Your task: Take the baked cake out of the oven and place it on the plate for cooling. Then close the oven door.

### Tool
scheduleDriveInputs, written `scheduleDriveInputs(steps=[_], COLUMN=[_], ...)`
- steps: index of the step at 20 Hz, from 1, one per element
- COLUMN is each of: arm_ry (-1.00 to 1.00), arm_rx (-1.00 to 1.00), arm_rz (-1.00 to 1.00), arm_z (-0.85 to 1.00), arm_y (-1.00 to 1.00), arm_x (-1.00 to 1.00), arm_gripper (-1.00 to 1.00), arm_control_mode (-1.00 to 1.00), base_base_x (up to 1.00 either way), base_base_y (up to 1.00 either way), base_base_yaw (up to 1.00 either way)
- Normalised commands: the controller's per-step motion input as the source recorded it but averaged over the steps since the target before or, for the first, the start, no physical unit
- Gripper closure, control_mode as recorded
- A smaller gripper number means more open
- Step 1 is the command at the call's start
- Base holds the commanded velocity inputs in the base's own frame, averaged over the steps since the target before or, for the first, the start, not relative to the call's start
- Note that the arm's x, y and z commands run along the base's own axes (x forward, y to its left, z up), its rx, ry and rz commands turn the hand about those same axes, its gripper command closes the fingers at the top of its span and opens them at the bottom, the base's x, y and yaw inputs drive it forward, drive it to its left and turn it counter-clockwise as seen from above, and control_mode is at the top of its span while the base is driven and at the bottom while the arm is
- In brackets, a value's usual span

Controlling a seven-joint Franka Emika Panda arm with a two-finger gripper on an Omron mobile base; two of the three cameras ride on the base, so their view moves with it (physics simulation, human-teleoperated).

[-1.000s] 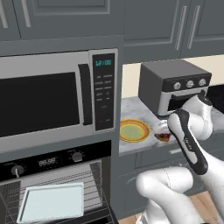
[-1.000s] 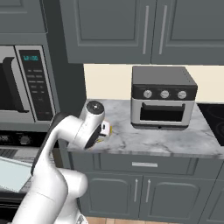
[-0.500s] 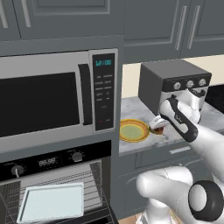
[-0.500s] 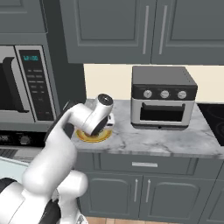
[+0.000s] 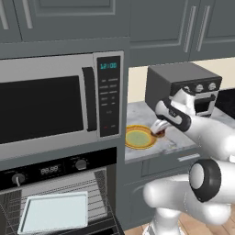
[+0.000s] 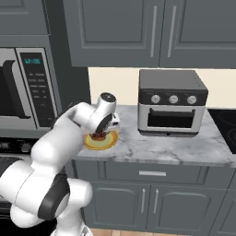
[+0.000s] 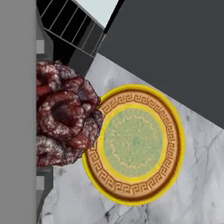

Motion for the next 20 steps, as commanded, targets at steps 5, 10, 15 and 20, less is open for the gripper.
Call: scheduleDriveInputs(steps=[5, 10, 15, 20], arm_ry=[0.0, 0.0, 0.0, 0.0], arm_rx=[-0.02, -0.01, -0.02, -0.01], arm_rz=[0.07, 0.08, 0.06, 0.06], arm_z=[-0.17, -0.23, -0.18, -0.17], arm_y=[0.02, 0.0, 0.01, 0.04], arm_x=[0.41, 0.37, 0.46, 0.31], arm_gripper=[1.0, 1.0, 1.0, 1.0], arm_control_mode=[-1.0, -1.0, -1.0, -1.0], base_base_x=[0.0, 0.0, 0.0, 0.0], base_base_y=[0.0, 0.0, 0.0, 0.0], base_base_yaw=[0.0, 0.0, 0.0, 0.0])
